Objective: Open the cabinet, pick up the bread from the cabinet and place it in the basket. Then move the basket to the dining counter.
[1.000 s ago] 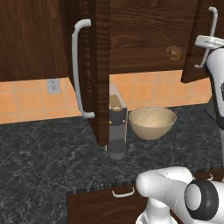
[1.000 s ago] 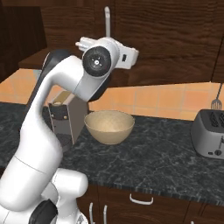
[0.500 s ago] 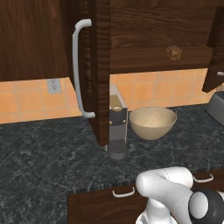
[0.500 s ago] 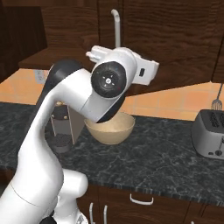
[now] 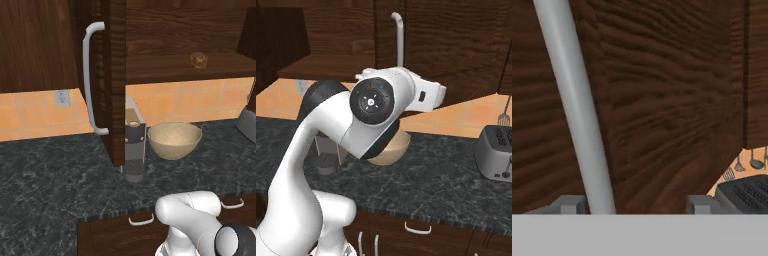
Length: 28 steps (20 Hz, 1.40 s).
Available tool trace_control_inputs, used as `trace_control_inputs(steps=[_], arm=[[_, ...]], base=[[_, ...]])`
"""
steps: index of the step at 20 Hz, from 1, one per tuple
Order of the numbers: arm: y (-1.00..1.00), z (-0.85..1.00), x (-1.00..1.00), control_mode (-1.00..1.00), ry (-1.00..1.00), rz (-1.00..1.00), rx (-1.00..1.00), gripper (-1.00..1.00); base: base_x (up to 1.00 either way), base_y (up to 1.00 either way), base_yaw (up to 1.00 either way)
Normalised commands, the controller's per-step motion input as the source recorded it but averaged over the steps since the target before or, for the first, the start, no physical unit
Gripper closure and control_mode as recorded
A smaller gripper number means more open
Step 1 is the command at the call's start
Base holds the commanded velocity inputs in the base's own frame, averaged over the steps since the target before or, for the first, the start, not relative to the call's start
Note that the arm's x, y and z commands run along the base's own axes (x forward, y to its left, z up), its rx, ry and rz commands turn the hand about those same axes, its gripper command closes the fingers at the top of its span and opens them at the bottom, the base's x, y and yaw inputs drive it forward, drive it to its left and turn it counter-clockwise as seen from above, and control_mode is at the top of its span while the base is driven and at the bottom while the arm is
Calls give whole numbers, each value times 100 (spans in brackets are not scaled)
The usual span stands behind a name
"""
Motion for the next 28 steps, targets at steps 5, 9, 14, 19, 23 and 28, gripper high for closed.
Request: trace_control_inputs(steps=[5, 9, 14, 19, 23, 28], arm=[[33, -26, -15, -100, 4, -21, 1, -100], [81, 1, -22, -100, 26, -43, 0, -100], [92, 4, -25, -100, 29, -49, 0, -100], [84, 13, 40, -100, 35, -47, 1, -100], [3, 9, 29, -100, -1, -7, 30, -100], [-14, -1, 37, -100, -44, -19, 46, -100]], base=[[0, 0, 0], [0, 0, 0], [0, 0, 0], [0, 0, 0], [0, 0, 0], [0, 0, 0]])
